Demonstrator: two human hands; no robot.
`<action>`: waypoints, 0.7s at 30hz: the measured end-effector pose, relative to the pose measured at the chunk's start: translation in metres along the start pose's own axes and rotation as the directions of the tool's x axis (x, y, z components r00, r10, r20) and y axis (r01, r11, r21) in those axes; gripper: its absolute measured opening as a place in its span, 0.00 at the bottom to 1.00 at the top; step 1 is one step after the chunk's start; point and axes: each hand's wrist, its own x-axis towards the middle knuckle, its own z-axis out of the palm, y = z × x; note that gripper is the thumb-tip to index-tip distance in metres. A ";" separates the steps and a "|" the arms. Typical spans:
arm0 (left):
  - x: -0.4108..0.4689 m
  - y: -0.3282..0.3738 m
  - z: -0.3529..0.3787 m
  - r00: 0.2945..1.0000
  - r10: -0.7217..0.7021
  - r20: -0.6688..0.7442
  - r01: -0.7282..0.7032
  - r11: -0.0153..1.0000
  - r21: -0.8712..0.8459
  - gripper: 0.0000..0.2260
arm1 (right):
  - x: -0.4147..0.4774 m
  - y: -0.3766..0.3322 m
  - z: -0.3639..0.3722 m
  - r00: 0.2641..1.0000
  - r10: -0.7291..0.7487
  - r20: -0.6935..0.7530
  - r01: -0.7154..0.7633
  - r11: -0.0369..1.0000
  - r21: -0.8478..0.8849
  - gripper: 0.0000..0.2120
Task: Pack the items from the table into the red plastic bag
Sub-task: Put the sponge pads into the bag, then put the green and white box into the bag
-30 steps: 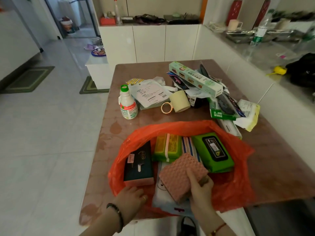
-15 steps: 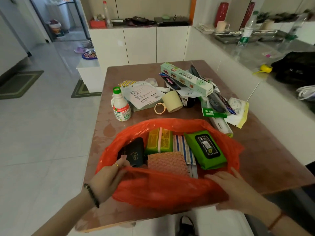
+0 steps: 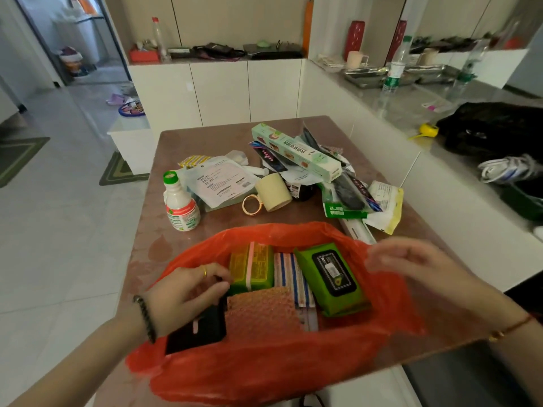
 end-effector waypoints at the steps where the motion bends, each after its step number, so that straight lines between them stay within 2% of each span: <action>1: 0.014 0.003 0.003 0.999 0.017 -0.033 -0.018 0.999 -0.049 0.23 | 0.011 0.001 -0.004 0.993 0.018 -0.117 -0.008 0.996 0.084 0.25; 3: 0.046 0.009 0.011 0.995 0.035 -0.093 -0.047 0.990 -0.132 0.19 | 0.039 0.009 -0.010 0.950 0.078 -0.301 -0.025 0.984 0.174 0.20; 5: 0.078 0.015 0.018 0.993 -0.011 -0.122 -0.021 0.967 -0.253 0.15 | 0.071 0.019 -0.014 0.905 0.143 -0.401 -0.080 0.982 0.170 0.11; 8: 0.125 0.022 0.027 0.983 -0.082 -0.167 0.018 0.935 -0.354 0.09 | 0.121 0.032 -0.020 0.866 0.189 -0.464 -0.179 0.982 0.066 0.21; 11: 0.165 0.026 0.035 0.971 -0.152 -0.184 0.055 0.894 -0.446 0.07 | 0.171 0.034 -0.026 0.876 0.140 -0.462 -0.203 0.975 -0.090 0.32; 15: 0.200 0.025 0.044 0.930 -0.323 -0.176 0.156 0.781 -0.604 0.08 | 0.234 0.035 -0.032 0.886 -0.068 -0.458 -0.131 0.912 -0.388 0.31; 18: 0.207 0.019 0.050 0.924 -0.332 -0.190 0.190 0.829 -0.526 0.05 | 0.275 0.045 -0.036 0.915 -0.141 -0.378 -0.159 0.735 -0.659 0.33; 21: 0.201 0.013 0.050 0.939 -0.307 -0.156 0.248 0.917 -0.314 0.08 | 0.300 0.051 -0.040 0.935 -0.104 -0.339 -0.216 0.591 -0.777 0.32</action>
